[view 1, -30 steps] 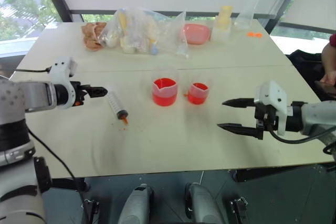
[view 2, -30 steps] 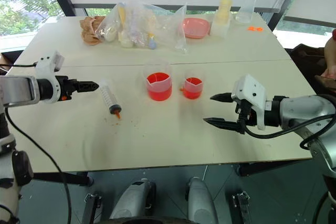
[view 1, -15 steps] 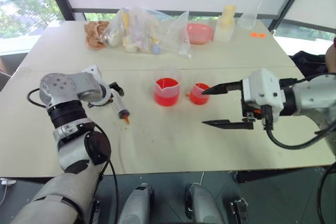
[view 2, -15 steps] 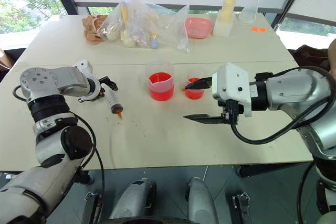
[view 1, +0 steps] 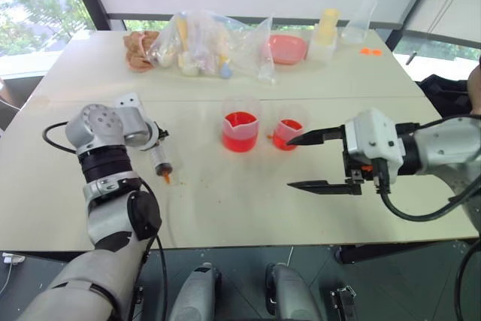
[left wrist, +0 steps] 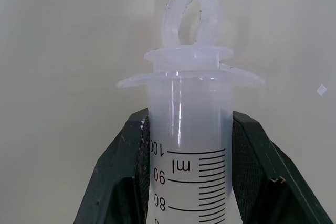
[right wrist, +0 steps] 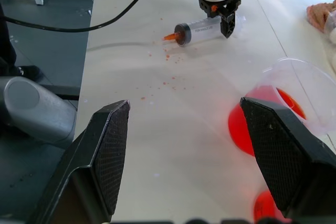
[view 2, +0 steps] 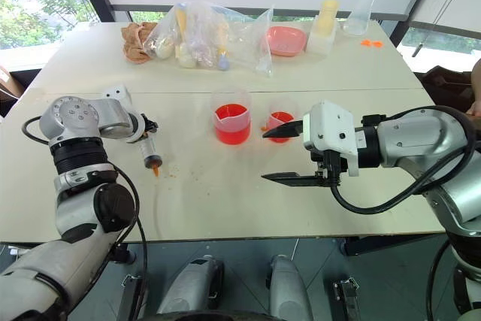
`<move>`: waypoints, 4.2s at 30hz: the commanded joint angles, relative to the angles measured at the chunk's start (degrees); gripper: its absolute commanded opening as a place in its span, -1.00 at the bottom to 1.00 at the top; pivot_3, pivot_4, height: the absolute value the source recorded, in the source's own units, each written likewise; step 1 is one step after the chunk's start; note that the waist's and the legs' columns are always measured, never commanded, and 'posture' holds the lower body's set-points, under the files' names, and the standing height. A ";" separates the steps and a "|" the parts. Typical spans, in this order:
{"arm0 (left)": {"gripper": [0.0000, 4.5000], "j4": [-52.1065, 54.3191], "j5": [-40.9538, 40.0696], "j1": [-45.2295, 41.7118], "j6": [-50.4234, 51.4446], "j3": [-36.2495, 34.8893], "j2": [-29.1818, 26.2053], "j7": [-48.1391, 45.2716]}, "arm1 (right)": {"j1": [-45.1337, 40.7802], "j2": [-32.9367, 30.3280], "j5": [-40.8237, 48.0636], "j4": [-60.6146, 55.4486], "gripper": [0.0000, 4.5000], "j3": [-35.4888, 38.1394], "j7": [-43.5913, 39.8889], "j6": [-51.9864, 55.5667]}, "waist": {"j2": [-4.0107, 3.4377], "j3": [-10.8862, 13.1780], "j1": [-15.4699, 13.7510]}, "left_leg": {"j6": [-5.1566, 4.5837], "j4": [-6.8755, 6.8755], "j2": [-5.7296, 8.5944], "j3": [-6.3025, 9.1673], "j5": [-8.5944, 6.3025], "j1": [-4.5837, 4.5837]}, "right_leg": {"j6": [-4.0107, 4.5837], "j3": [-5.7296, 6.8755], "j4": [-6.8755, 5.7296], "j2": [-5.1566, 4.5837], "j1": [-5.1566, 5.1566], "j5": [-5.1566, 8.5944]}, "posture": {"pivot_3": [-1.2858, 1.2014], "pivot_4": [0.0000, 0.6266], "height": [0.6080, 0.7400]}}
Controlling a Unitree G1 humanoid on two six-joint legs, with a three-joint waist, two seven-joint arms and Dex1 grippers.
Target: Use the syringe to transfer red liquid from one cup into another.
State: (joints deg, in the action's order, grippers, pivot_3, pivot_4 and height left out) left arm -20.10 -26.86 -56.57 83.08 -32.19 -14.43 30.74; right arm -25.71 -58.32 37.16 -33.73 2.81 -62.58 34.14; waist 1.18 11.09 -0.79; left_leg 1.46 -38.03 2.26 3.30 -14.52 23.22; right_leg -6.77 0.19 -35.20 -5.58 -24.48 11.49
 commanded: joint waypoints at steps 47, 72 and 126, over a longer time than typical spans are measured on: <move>-0.35 11.61 -12.53 -4.55 -41.49 25.08 -1.51 -76.72 | -29.19 26.56 -25.12 42.22 0.56 -0.77 21.42 -33.33 | -0.09 0.10 1.62 | -0.11 0.06 -0.04 -0.11 -0.02 0.12 | 0.02 -0.05 -0.01 0.04 -0.18 -0.02 | 0.03 -0.52 1.00; -0.35 -0.84 2.62 -0.21 -64.86 31.32 -2.34 -84.06 | -32.77 30.64 -28.14 49.56 0.56 -2.52 21.44 -39.00 | -0.10 0.10 1.65 | -0.10 0.06 -0.04 -0.13 -0.02 0.11 | 0.02 -0.04 -0.01 0.05 -0.18 -0.02 | 0.03 -0.52 1.00; -0.35 -8.44 9.88 7.11 -78.26 32.92 4.21 -78.82 | -35.21 33.40 -25.39 49.27 -0.83 -0.55 20.72 -38.47 | -0.11 0.10 1.64 | -0.11 0.06 -0.04 -0.11 -0.02 0.12 | 0.02 -0.03 -0.03 0.06 -0.20 -0.02 | 0.03 -0.52 1.00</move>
State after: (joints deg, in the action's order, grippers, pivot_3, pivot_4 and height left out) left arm -27.70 -17.71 -50.36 3.19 0.25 -10.03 -48.25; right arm -56.40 -23.78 8.15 20.70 -3.05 -43.02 -3.57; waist 1.07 11.19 0.85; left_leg 1.35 -37.96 2.23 3.19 -14.54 23.34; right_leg -6.76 0.15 -35.23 -5.53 -24.69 11.47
